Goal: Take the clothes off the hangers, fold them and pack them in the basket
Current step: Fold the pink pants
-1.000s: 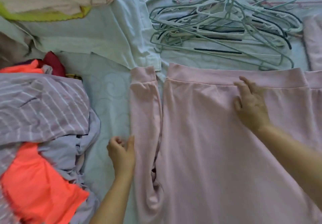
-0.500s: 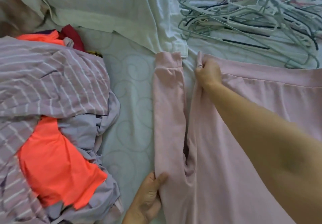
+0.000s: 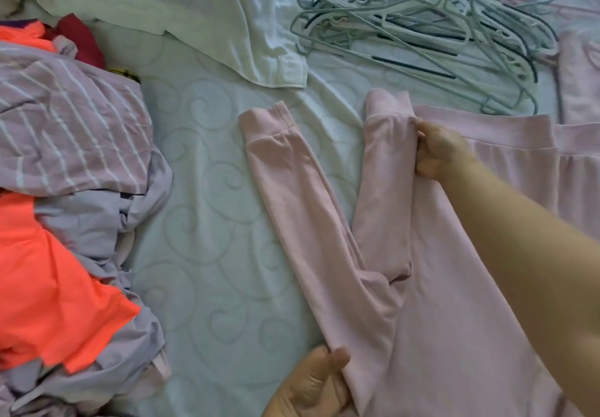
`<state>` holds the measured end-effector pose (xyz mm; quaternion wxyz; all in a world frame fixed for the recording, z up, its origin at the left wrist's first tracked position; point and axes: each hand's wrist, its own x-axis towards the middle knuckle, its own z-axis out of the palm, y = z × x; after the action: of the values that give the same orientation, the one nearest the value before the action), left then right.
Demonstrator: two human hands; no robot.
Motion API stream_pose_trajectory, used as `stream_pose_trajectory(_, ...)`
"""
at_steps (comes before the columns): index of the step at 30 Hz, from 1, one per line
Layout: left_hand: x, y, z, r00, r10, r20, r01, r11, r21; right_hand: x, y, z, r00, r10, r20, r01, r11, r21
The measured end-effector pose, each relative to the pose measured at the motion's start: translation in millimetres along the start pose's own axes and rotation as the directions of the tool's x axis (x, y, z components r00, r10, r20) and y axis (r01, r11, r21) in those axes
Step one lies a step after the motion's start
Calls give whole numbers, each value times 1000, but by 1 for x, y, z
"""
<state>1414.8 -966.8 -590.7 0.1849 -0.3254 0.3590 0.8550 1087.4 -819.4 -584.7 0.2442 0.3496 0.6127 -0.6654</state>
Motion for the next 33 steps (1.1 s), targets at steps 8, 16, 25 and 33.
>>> stream_pose_trajectory(8, -12, -2, 37, 914, -283, 292, 293, 956, 13, -70, 67, 12, 828, -484, 284, 539, 543, -644)
stream_pose_trajectory(16, -10, 4, 49, 907, -360, 217, 207, 832, 514, -72, 75, 64, 946, 157, 285, 2, 873, -488)
stream_pose_trajectory(25, -10, -7, 27, 913, -340, 224, 246, 899, 363, -67, 0, -9, 844, -110, 524, -59, 954, 295)
stream_pose_trajectory(33, -19, -21, 9, 850, -467, 243, 369, 858, 358, -65, -45, -63, 857, -205, 473, 104, 967, 232)
